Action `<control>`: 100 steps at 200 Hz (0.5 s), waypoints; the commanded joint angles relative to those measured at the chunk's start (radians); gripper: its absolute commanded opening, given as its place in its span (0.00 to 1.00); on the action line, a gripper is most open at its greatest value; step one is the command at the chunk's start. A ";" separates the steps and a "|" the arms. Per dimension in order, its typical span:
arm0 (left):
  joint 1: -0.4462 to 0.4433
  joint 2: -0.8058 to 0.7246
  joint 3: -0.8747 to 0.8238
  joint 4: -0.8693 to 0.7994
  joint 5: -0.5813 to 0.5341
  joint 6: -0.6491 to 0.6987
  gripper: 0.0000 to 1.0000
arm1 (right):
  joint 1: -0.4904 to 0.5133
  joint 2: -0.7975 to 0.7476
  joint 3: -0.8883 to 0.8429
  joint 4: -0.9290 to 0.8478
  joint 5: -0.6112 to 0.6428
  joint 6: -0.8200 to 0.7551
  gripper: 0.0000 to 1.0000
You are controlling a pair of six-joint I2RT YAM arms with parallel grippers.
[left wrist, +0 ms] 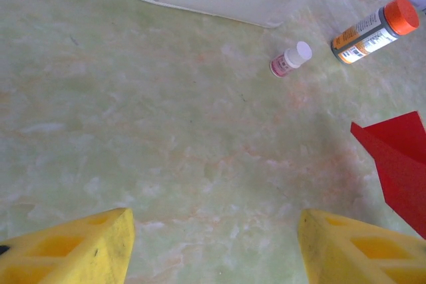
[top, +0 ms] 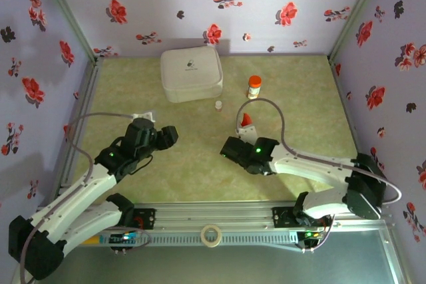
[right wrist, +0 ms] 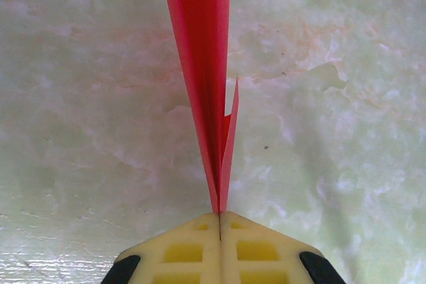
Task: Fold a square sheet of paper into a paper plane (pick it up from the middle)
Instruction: Turn over the paper at the center of the table.
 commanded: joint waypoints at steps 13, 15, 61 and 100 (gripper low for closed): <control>0.019 -0.024 0.034 -0.040 -0.033 0.006 0.68 | 0.048 0.098 0.047 0.006 0.080 -0.023 0.04; 0.020 -0.027 0.034 -0.042 -0.035 0.005 0.69 | 0.051 0.102 0.048 0.007 0.081 -0.023 0.04; 0.036 -0.080 0.024 -0.077 -0.096 -0.010 0.71 | 0.111 0.219 0.027 0.183 -0.127 -0.111 0.09; 0.041 -0.093 0.026 -0.090 -0.074 -0.012 0.72 | 0.125 0.287 0.063 0.253 -0.234 -0.072 0.19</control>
